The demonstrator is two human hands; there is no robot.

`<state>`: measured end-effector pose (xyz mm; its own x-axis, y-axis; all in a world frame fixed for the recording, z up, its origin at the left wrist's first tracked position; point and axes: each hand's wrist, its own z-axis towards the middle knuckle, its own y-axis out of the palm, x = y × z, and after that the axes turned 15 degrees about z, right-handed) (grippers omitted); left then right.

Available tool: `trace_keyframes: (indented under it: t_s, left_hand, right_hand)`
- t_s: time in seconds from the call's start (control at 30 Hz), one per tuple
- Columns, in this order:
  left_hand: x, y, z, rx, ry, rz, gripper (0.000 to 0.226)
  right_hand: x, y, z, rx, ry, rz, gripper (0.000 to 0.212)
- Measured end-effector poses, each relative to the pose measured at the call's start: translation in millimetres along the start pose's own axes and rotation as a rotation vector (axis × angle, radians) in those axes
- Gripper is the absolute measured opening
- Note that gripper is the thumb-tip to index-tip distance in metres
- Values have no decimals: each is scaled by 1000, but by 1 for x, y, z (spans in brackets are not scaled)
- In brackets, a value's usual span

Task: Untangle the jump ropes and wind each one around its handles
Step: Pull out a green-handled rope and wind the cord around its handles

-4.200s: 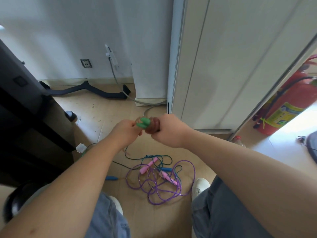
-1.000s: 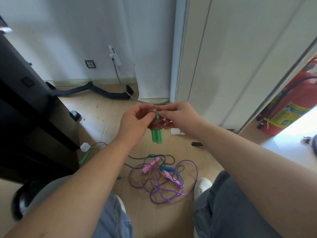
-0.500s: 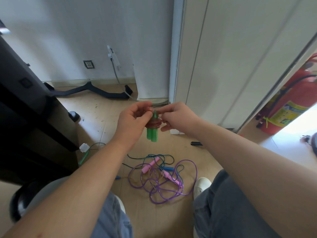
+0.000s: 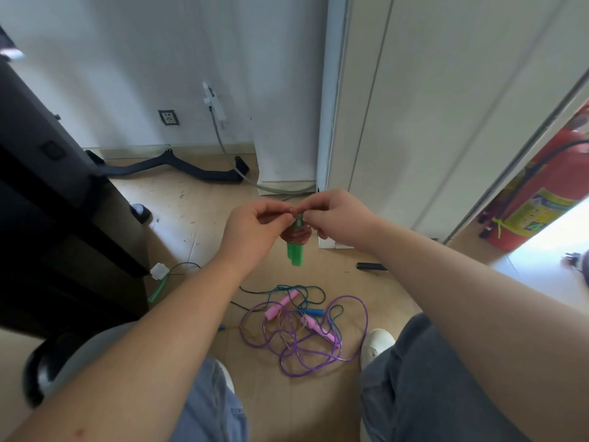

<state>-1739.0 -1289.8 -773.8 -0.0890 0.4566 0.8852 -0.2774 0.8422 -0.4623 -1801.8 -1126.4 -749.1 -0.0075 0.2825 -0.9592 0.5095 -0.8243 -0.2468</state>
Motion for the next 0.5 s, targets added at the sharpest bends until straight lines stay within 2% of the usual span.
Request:
trace_keyframes:
  t_s: [0.27, 0.4, 0.5]
  left_hand:
    - [-2, -3, -2, 14, 17, 44, 25]
    - [-1, -3, -1, 13, 39, 41, 26]
    - [-1, -1, -3, 10, 41, 49, 25]
  right_hand:
    - [5, -2, 2, -16, 49, 59, 18]
    - [9, -6, 7, -28, 144, 349, 12]
    - [8, -10, 8, -49, 204, 514, 16]
